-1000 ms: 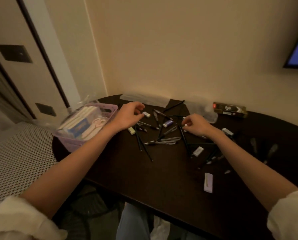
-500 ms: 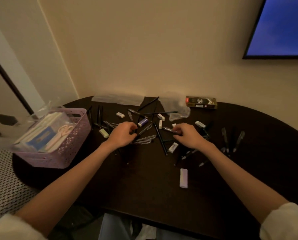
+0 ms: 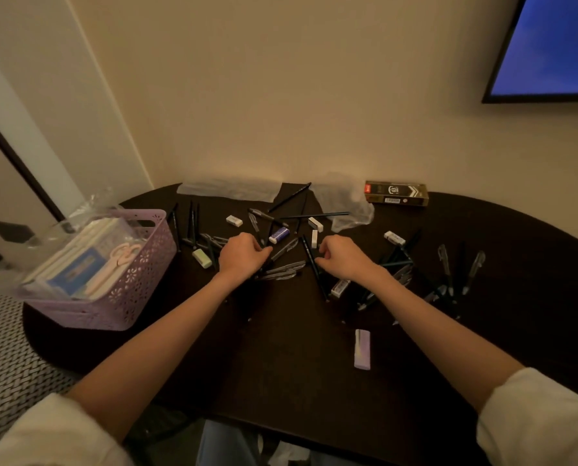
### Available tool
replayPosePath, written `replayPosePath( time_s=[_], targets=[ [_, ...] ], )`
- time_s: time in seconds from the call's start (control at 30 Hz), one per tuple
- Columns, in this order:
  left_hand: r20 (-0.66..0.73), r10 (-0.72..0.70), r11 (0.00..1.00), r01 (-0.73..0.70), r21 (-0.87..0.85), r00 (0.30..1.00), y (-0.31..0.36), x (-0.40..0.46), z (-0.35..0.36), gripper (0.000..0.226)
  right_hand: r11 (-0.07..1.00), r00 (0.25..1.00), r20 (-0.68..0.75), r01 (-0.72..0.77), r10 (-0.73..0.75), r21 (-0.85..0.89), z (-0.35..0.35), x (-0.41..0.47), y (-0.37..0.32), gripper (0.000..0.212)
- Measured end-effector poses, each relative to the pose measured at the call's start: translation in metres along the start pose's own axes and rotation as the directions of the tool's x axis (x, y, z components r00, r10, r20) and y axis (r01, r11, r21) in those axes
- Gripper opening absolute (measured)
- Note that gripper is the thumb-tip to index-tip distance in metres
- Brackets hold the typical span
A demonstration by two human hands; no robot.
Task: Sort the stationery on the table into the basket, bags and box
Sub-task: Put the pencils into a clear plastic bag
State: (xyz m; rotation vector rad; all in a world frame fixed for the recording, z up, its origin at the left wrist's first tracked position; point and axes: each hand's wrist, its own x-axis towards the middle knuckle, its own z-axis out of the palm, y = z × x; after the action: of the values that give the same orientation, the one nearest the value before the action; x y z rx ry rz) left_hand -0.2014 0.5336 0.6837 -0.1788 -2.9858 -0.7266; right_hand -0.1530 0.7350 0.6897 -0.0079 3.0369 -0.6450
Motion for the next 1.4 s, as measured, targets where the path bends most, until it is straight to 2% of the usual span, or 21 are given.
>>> replayPosePath(
  time_s=[0.1,0.17,0.4,0.53,0.7,0.8,0.87,0.93,0.97,1.03,1.1,1.13,1.2,1.27,1.33,1.4],
  targets=[
    [0.055,-0.048,0.999,0.046,0.028,0.997,0.004,0.005,0.002,0.021,0.987,0.991,0.09,-0.09,0.102,-0.129,0.005,0.012,-0.01,0.023],
    [0.077,-0.065,0.998,0.063,0.029,0.995,0.002,0.006,0.004,0.015,0.977,0.977,0.134,-0.148,0.169,-0.151,0.01,0.017,-0.016,0.033],
    [0.116,-0.104,0.994,0.108,-0.025,0.988,-0.01,0.008,0.002,0.023,0.94,0.941,0.189,-0.229,0.28,-0.252,0.013,0.03,-0.032,0.043],
    [0.178,-0.137,0.976,0.164,-0.143,0.974,-0.011,0.01,0.004,0.014,0.924,0.912,0.242,-0.262,0.331,-0.277,0.014,0.034,-0.036,0.052],
    [0.216,-0.19,0.882,0.263,-0.39,0.958,-0.019,-0.002,-0.001,0.012,0.93,0.902,0.282,-0.253,0.326,-0.266,0.015,0.032,-0.039,0.035],
    [0.241,-0.19,0.814,0.29,-0.504,0.952,-0.029,-0.016,-0.01,0.013,0.965,0.923,0.289,-0.228,0.256,-0.128,0.011,0.032,-0.041,0.026],
    [0.26,-0.172,0.76,0.296,-0.579,0.95,-0.034,-0.028,-0.018,0.011,0.959,0.963,0.192,-0.225,0.192,0.17,0.009,0.032,-0.048,0.028],
    [0.27,-0.149,0.729,0.29,-0.62,0.951,-0.037,-0.04,-0.023,0.009,0.809,0.976,0.136,-0.218,0.172,0.545,0.01,0.029,-0.059,0.021],
    [0.274,-0.131,0.724,0.28,-0.63,0.953,-0.037,-0.045,-0.024,0.009,0.707,0.974,0.144,-0.226,0.175,0.67,0.012,0.027,-0.065,0.015],
    [0.273,-0.103,0.724,0.261,-0.638,0.956,-0.037,-0.054,-0.025,0.009,0.528,0.963,0.211,-0.268,0.167,0.806,0.017,0.024,-0.079,0.009],
    [0.269,-0.078,0.737,0.237,-0.633,0.96,-0.038,-0.061,-0.026,0.009,0.429,0.947,0.289,-0.322,0.143,0.844,0.023,0.02,-0.09,0.011],
    [0.265,-0.057,0.753,0.215,-0.622,0.963,-0.038,-0.064,-0.026,0.009,0.425,0.943,0.309,-0.331,0.122,0.843,0.026,0.018,-0.095,0.015],
    [0.257,0.008,0.785,0.153,-0.601,0.966,-0.04,-0.07,-0.029,0.009,0.477,0.946,0.311,-0.317,0.094,0.82,0.031,0.015,-0.105,0.022],
    [0.231,0.046,0.794,0.105,-0.599,0.972,-0.044,-0.073,-0.033,0.008,0.499,0.958,0.265,-0.282,0.106,0.82,0.036,0.016,-0.111,0.018],
    [0.158,-0.004,0.81,0.096,-0.579,0.988,-0.052,-0.069,-0.036,0.011,0.499,0.967,0.184,-0.249,0.177,0.83,0.035,0.018,-0.115,0.026],
    [0.028,-0.144,0.841,0.138,-0.524,0.989,-0.066,-0.061,-0.036,0.014,0.543,0.963,0.123,-0.239,0.242,0.805,0.031,0.021,-0.115,0.034]
  ],
)
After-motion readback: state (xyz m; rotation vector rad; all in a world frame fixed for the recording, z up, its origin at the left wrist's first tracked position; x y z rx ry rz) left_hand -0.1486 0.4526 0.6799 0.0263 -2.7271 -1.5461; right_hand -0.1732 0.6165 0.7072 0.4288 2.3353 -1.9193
